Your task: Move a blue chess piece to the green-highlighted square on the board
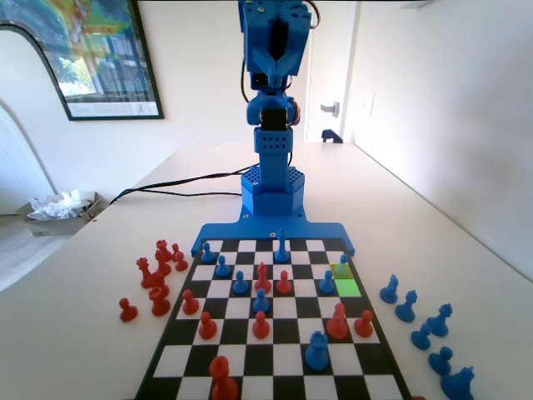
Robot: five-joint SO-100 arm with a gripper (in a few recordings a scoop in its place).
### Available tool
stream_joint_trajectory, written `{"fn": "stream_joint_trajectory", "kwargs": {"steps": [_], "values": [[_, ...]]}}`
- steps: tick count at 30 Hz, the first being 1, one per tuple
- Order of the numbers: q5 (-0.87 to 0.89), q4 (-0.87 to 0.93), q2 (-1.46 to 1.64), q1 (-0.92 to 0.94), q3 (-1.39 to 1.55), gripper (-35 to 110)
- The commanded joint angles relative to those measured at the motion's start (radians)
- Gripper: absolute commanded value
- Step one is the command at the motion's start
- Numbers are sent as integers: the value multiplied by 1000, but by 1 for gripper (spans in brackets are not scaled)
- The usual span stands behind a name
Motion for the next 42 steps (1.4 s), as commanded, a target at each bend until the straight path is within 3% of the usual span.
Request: {"fn": "stream_joint_trajectory", "kwargs": {"steps": [1,11,23,34,42], "values": [[-8,-14,20,15,-9,1],[69,32,-84,-55,-167,1],[331,141,-471,-189,-420,1],[505,9,-815,-299,-393,1],[503,-175,-937,-410,-202,1]]}}
